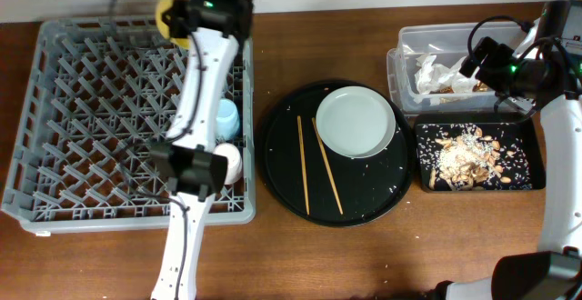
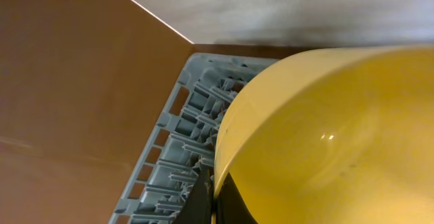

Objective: Sort waste into correct bins and load items into the dishwasher rack
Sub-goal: 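Place the yellow bowl upright at the back of the dish rack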

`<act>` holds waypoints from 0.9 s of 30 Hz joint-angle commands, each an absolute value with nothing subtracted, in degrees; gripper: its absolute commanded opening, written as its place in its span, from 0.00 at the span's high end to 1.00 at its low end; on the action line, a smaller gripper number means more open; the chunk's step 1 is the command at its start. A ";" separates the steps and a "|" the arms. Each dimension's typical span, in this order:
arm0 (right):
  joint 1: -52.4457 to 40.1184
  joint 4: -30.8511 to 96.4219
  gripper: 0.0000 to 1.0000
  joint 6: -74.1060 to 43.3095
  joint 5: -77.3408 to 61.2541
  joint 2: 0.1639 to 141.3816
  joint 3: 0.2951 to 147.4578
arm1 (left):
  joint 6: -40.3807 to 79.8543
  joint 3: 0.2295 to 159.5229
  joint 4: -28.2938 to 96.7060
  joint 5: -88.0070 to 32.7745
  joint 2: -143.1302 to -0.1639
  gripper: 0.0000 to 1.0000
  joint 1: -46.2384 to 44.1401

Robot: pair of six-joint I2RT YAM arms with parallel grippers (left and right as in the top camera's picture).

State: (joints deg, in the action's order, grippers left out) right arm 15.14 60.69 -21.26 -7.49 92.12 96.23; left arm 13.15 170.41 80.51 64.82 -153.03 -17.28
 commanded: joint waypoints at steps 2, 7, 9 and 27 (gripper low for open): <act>15.31 60.64 0.02 -21.93 -6.81 92.42 96.66 | 13.93 170.28 79.48 71.40 -157.47 1.00 -18.96; 15.31 60.64 0.02 -21.93 -6.81 92.42 96.68 | 13.89 170.23 79.09 64.60 -157.67 1.00 -19.03; 15.31 60.64 0.02 -21.93 -6.81 92.42 96.66 | 13.89 170.23 79.09 61.34 -157.71 1.00 -19.03; 15.31 60.62 0.01 -21.93 -6.81 92.42 96.68 | 13.45 169.71 88.95 68.40 -159.76 1.00 -21.54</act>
State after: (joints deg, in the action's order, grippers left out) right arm 15.14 60.66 -21.30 -7.49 92.12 96.23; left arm 13.93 170.15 90.80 66.46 -157.97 -21.34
